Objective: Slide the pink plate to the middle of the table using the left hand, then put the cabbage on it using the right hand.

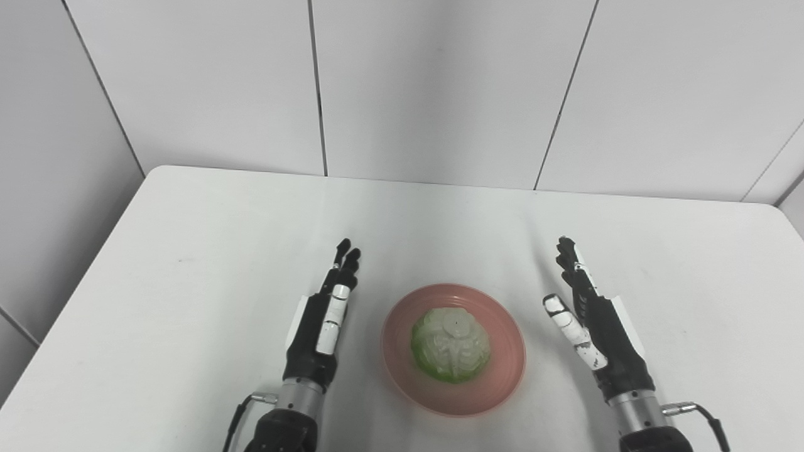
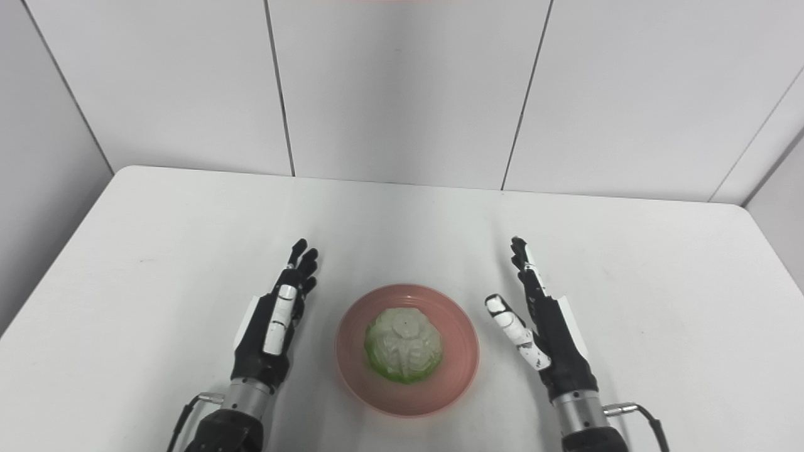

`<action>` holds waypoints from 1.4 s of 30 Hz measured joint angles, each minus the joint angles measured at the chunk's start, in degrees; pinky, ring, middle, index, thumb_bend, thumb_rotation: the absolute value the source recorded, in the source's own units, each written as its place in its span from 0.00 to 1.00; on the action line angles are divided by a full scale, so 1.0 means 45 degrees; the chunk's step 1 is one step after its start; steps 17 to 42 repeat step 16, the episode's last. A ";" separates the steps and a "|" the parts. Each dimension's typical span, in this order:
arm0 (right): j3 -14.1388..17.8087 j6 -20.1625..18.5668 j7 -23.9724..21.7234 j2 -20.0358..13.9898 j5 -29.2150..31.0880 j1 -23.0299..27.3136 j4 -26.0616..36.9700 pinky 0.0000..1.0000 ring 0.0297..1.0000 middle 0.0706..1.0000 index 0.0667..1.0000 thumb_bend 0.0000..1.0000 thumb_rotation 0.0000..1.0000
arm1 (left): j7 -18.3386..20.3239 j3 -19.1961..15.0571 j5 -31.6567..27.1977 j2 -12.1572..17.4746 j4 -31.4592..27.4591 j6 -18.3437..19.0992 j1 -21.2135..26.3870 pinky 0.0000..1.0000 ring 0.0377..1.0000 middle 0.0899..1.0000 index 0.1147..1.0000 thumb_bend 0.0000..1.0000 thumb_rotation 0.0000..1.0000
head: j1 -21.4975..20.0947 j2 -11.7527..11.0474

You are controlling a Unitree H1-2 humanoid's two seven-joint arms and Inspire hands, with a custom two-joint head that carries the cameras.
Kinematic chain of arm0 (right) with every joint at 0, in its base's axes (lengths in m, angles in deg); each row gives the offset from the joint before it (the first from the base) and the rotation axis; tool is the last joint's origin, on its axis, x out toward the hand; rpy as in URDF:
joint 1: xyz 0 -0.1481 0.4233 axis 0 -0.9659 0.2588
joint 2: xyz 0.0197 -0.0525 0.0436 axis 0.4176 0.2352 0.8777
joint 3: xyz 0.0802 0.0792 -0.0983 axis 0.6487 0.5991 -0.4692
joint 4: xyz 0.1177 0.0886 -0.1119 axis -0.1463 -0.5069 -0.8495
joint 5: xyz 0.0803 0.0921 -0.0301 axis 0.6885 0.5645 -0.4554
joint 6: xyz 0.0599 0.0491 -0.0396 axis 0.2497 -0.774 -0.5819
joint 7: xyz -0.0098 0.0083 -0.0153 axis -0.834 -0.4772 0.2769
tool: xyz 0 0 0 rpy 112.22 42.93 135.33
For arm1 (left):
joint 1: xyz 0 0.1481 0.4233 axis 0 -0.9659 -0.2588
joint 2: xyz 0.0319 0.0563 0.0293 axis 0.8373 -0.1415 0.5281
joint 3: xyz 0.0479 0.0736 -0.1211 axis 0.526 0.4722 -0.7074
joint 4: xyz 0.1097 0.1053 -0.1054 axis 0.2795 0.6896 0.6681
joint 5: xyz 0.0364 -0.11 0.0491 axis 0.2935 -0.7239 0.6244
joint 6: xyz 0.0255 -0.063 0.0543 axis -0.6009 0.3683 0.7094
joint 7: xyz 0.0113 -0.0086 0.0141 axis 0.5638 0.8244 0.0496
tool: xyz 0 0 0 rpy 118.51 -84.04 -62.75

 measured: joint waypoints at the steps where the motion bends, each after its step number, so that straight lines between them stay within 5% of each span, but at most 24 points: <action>1: 0.0019 -0.0051 -0.0003 0.0161 0.0374 -0.0002 -0.0072 1.00 1.00 1.00 1.00 0.75 0.91 | 0.0001 -0.0031 -0.0009 0.0037 -0.0169 0.0005 -0.0066 1.00 0.99 0.98 0.97 0.63 0.96 | -0.0039 0.0019; 7: 0.0165 -0.1063 0.0073 0.0991 0.1945 -0.0028 -0.0092 1.00 1.00 1.00 1.00 0.73 0.94 | 0.0004 -0.0024 -0.0060 0.0030 -0.0298 0.0007 -0.0132 1.00 1.00 1.00 0.99 0.65 0.97 | -0.0098 0.0020; 16: 0.0050 -0.1821 0.0190 0.1091 0.2518 -0.0137 0.0081 1.00 1.00 1.00 1.00 0.66 0.92 | -0.0081 0.0080 0.0332 0.0020 -0.0295 0.0008 -0.0245 1.00 1.00 1.00 1.00 0.71 0.97 | -0.0078 0.0020; 42: 0.0050 -0.1821 0.0190 0.1091 0.2518 -0.0137 0.0081 1.00 1.00 1.00 1.00 0.66 0.92 | -0.0081 0.0080 0.0332 0.0020 -0.0295 0.0008 -0.0245 1.00 1.00 1.00 1.00 0.71 0.97 | -0.0078 0.0020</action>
